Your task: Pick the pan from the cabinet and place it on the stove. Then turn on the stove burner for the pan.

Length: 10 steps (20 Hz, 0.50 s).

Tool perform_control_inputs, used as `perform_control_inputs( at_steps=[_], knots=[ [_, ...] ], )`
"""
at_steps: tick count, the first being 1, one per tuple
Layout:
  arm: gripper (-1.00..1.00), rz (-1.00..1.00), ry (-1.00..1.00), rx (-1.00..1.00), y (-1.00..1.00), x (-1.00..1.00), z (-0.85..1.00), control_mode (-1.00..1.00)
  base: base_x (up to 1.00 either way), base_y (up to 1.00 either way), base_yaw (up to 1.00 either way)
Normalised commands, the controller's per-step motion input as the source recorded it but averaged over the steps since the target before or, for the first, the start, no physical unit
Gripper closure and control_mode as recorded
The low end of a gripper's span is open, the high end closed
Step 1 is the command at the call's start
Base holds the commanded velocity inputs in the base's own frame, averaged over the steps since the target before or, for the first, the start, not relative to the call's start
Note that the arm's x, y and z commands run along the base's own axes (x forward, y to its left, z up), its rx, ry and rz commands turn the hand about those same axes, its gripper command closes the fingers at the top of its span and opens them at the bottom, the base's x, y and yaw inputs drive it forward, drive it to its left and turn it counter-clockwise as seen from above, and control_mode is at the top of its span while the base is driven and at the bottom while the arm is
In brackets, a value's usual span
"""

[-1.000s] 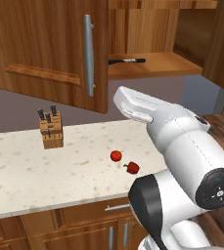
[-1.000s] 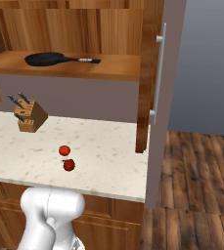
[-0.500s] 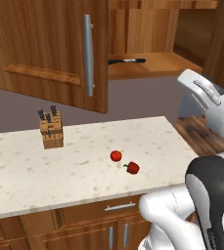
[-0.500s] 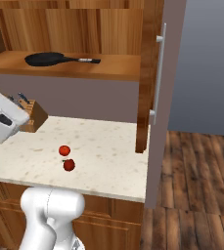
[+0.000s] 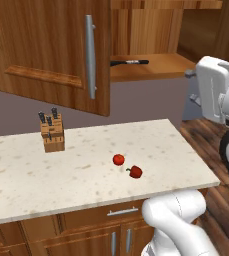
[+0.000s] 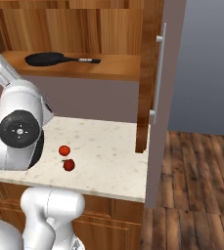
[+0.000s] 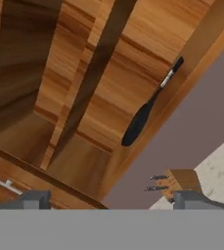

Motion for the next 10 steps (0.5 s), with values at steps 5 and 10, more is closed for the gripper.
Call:
perform_control_inputs(
  at_steps=[5, 10],
  knots=[
    [-1.0, 0.3, 0.22, 0.08, 0.17, 0.3, 0.0, -1.0, 0.0, 0.0, 0.0],
    [-1.0, 0.25, 0.14, 0.02, 0.27, 0.03, 0.0, -1.0, 0.0, 0.0, 0.0]
  ],
)
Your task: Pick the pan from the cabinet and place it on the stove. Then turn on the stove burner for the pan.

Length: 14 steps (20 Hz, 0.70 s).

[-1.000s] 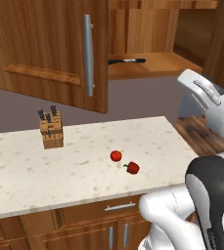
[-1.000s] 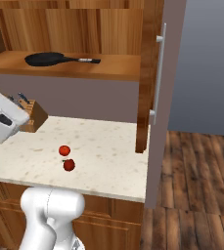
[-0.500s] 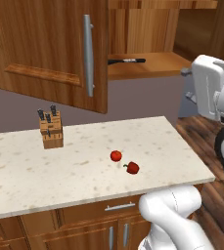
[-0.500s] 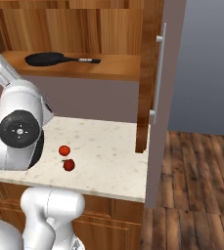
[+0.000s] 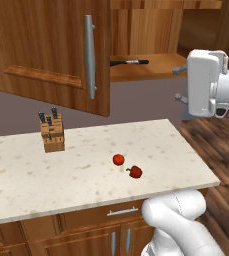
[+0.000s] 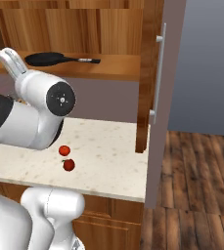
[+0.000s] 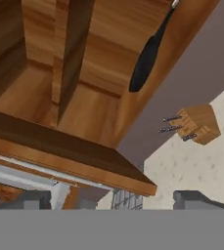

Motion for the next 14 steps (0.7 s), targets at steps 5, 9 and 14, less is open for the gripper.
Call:
perform_control_inputs(
  at_steps=[5, 9, 14],
  knots=[
    [-1.0, 0.21, 0.14, 0.0, 0.28, 0.0, -0.01, -1.0, 0.0, 0.0, 0.0],
    [-1.0, 0.22, 0.12, 0.02, 0.2, 0.0, -0.07, -1.0, 0.0, 0.0, 0.0],
    [-1.0, 0.18, 0.06, 0.03, 0.17, 0.04, -0.09, -1.0, 0.0, 0.0, 0.0]
  ],
)
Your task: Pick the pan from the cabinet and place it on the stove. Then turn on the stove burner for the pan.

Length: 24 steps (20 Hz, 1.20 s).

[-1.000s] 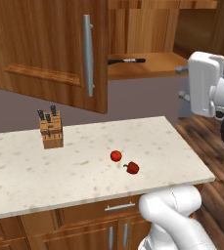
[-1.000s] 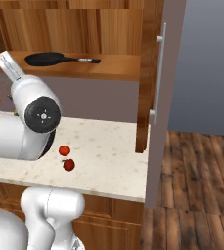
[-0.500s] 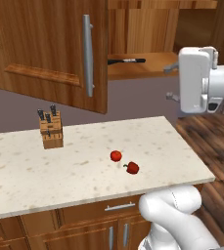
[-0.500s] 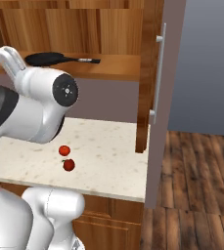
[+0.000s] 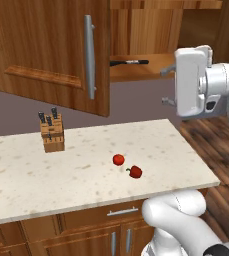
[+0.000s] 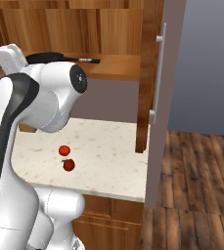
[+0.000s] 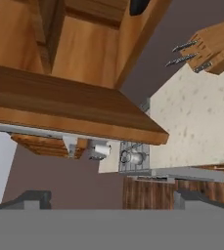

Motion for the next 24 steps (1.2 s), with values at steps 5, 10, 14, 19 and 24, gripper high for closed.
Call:
perform_control_inputs(
  at_steps=[5, 10, 14, 19, 24],
  knots=[
    [-1.0, 0.14, 0.01, 0.0, 0.26, 0.08, -0.14, -1.0, 0.0, 0.0, 0.0],
    [-1.0, 0.11, 0.02, 0.0, 0.26, 0.12, -0.07, -1.0, 0.0, 0.0, 0.0],
    [-1.0, 0.1, 0.0, 0.0, 0.17, 0.15, -0.02, -1.0, 0.0, 0.0, 0.0],
    [-1.0, 0.1, 0.0, 0.0, 0.14, 0.16, 0.0, -1.0, 0.0, 0.0, 0.0],
    [-1.0, 0.08, 0.0, 0.0, 0.16, 0.15, 0.0, -1.0, 0.0, 0.0, 0.0]
  ],
)
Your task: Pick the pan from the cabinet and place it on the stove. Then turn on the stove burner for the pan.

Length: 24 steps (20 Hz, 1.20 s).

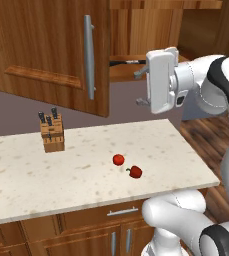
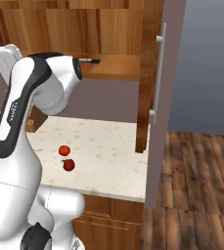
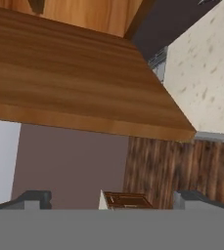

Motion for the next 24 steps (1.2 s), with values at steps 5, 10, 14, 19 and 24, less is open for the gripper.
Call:
perform_control_inputs(
  at_steps=[5, 10, 14, 19, 24],
  knots=[
    [-1.0, 0.04, 0.0, 0.0, 0.18, 0.19, 0.0, -1.0, 0.0, 0.0, 0.0],
    [-1.0, 0.01, 0.0, 0.0, 0.14, 0.21, -0.01, -1.0, 0.0, 0.0, 0.0],
    [-1.0, 0.0, 0.0, 0.0, 0.07, 0.22, -0.01, -1.0, 0.0, 0.0, 0.0],
    [-1.0, 0.0, 0.0, 0.0, 0.03, 0.22, -0.05, -1.0, 0.0, 0.0, 0.0],
    [-1.0, 0.0, 0.0, 0.0, 0.04, 0.18, -0.06, -1.0, 0.0, 0.0, 0.0]
  ],
)
